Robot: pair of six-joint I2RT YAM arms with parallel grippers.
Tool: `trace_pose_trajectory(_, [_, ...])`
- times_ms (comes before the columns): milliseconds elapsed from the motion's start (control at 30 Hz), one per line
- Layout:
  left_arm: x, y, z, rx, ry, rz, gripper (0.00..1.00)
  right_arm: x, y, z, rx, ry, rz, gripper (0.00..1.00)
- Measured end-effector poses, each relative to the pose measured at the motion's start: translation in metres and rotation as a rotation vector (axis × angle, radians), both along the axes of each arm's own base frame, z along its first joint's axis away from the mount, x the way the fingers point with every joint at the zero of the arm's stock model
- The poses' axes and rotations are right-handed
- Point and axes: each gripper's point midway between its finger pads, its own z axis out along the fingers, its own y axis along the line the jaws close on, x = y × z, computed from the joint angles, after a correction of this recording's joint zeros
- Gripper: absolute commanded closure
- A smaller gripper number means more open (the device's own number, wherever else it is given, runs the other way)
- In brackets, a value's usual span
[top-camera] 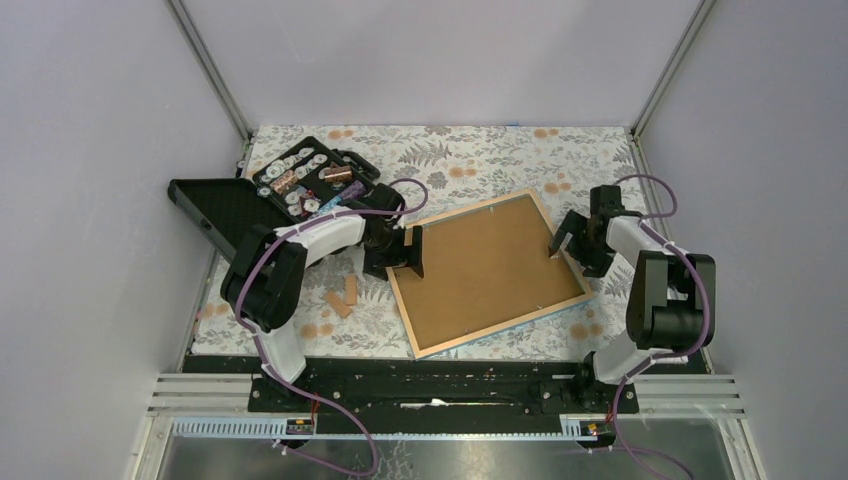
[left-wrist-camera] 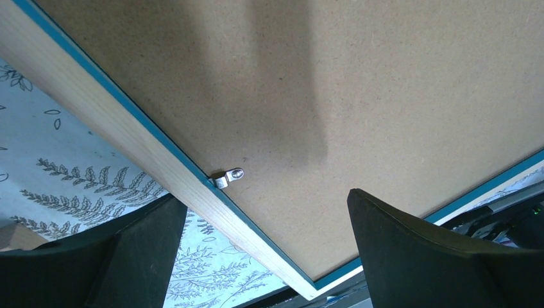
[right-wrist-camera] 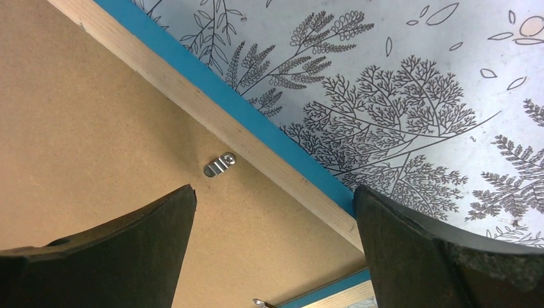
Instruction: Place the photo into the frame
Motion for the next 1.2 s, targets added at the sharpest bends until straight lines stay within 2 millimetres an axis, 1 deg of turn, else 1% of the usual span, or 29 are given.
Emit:
trace_pose_trajectory(167, [-0.002, 0.000, -0.002, -0.012, 0.004, -0.011, 0.01, 0.003, 0.001, -0.001, -0.049, 0.043, 0.021, 0.02])
trace_pose_trajectory(367, [-0.001, 0.000, -0.001, -0.035, 0.011, -0.008, 0.01, 0.005, 0.000, -0.010, -0.098, 0.083, 0.032, 0.04])
trace_pose_trajectory(433, [-0.001, 0.000, -0.001, -0.043, 0.014, -0.006, 0.01, 0.006, 0.000, -0.010, -0.097, 0.086, 0.030, 0.04])
trace_pose_trajectory(600, [-0.001, 0.000, -0.002, -0.057, 0.020, -0.004, 0.01, 0.010, 0.001, -0.010, -0.094, 0.084, 0.026, 0.00])
trace_pose_trajectory(733, [-0.001, 0.000, -0.002, -0.057, 0.018, -0.003, 0.01, 0.013, 0.001, -0.008, -0.094, 0.078, 0.024, 0.00])
trace_pose_trajectory(900, [0.000, 0.001, -0.002, -0.064, 0.021, 0.003, 0.01, 0.015, 0.000, -0.006, -0.101, 0.079, 0.024, 0.11])
trace_pose_trajectory(1067, [0.000, 0.002, -0.001, -0.070, 0.023, 0.008, 0.01, 0.011, 0.001, -0.010, -0.099, 0.082, 0.040, 0.22])
trace_pose_trajectory(1133, [0.001, 0.002, -0.001, -0.072, 0.022, 0.011, 0.01, 0.012, 0.001, -0.010, -0.100, 0.080, 0.050, 0.27])
trace_pose_trajectory(1200, [0.003, 0.003, -0.001, -0.074, 0.019, 0.013, 0.01, 0.012, 0.000, -0.010, -0.102, 0.076, 0.060, 0.36])
